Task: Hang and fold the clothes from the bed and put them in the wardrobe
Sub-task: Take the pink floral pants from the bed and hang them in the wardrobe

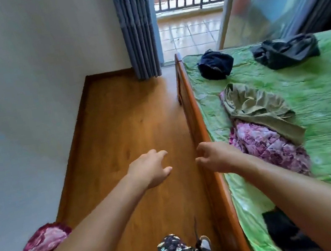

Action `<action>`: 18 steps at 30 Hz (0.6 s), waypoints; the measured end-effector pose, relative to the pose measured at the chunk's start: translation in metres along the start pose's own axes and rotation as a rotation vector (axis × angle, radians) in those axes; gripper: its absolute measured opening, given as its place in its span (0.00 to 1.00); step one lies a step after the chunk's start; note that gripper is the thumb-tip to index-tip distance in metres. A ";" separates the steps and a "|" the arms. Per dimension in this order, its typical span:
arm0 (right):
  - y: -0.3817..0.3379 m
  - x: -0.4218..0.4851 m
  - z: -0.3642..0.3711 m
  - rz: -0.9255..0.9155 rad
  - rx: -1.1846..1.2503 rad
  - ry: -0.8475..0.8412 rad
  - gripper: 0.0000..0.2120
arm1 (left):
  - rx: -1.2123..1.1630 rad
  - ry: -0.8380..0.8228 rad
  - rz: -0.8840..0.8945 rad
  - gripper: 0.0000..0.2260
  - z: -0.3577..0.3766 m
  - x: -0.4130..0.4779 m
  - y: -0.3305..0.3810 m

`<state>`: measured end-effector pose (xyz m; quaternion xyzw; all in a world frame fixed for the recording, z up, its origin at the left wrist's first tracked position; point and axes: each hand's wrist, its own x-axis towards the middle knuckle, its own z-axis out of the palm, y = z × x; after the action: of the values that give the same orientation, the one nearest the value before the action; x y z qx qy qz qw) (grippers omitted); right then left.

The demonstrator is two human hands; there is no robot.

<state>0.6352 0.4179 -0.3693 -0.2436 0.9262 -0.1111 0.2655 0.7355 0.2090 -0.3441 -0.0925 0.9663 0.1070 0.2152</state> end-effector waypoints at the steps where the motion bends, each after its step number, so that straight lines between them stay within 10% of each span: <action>1: 0.017 0.004 -0.006 0.042 0.014 0.001 0.20 | 0.025 -0.017 0.048 0.27 -0.004 0.022 0.011; 18: 0.204 0.018 0.017 0.889 0.412 -0.076 0.18 | 0.564 -0.350 0.833 0.21 -0.024 0.291 0.184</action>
<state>0.5508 0.5816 -0.4595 0.2288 0.8889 -0.1590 0.3637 0.4253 0.3406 -0.4186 0.3797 0.8620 -0.0668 0.3291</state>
